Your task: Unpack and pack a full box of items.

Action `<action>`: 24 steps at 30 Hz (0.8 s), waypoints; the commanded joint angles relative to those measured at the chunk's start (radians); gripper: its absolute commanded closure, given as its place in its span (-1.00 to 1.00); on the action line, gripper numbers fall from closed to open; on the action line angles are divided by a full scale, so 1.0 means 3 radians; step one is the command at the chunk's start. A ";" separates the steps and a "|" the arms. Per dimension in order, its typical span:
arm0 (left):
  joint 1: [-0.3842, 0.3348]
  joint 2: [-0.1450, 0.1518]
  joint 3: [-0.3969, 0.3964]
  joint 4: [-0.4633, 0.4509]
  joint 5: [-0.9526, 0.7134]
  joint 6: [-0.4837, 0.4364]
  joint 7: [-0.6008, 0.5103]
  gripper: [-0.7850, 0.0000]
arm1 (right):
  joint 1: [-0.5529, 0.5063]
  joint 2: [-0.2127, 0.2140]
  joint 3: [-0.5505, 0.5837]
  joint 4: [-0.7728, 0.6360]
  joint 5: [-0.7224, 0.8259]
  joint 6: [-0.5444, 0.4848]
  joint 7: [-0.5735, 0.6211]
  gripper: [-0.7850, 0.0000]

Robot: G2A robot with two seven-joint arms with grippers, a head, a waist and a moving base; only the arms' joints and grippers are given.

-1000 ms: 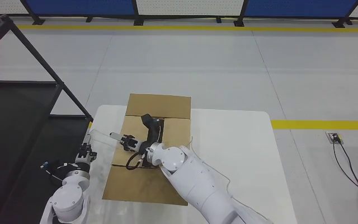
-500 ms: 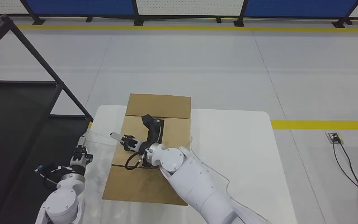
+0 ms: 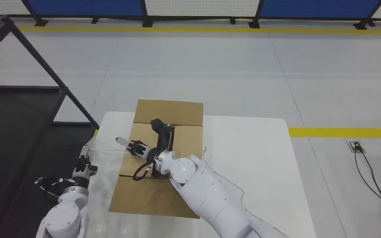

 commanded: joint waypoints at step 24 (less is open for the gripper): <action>-0.0214 -0.0056 0.0350 0.0073 -0.0022 -0.0102 0.0128 -1.00 | -0.0194 0.0461 0.0081 -0.0476 -0.1092 -0.0667 -0.0385 -1.00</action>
